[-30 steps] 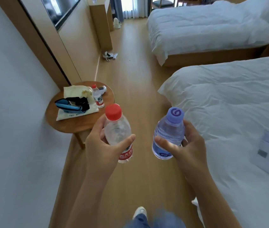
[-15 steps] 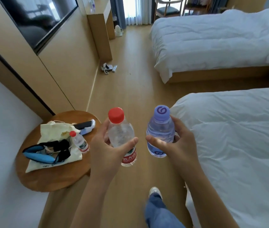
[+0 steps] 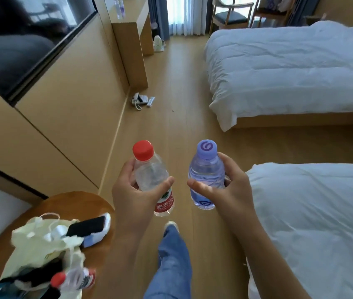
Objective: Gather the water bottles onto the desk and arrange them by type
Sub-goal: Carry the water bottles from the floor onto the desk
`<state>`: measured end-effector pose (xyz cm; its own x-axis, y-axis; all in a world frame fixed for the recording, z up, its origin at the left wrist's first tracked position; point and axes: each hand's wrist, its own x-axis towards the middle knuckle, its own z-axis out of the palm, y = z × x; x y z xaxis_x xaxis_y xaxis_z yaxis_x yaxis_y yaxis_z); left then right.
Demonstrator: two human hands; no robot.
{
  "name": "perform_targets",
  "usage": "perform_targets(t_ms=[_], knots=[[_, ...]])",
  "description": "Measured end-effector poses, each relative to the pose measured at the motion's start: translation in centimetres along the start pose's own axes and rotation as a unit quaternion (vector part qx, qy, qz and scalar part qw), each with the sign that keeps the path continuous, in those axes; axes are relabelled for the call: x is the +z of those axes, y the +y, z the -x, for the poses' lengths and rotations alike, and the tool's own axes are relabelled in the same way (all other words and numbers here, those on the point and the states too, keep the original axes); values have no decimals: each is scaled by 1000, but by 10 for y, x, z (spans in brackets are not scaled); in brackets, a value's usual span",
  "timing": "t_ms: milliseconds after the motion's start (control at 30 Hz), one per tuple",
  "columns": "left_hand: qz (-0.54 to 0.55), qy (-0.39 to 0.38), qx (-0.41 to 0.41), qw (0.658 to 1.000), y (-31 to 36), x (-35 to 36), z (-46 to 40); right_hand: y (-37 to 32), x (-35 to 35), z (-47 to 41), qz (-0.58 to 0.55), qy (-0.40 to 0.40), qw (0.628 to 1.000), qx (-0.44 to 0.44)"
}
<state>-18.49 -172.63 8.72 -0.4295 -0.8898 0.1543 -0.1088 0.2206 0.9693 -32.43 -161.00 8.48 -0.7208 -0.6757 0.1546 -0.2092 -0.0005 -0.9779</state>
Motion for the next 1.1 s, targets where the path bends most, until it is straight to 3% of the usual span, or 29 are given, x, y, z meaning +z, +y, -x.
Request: perform_targets(t_ms=[400, 733, 1100], knots=[[-9, -2, 33, 999, -20, 38, -323, 20, 86, -297, -4, 28, 1000, -3], [-7, 31, -6, 999, -77, 95, -546, 79, 139, -547, -5, -23, 1000, 8], [-17, 76, -7, 997, -81, 170, -833, 100, 176, -850, -21, -35, 999, 6]])
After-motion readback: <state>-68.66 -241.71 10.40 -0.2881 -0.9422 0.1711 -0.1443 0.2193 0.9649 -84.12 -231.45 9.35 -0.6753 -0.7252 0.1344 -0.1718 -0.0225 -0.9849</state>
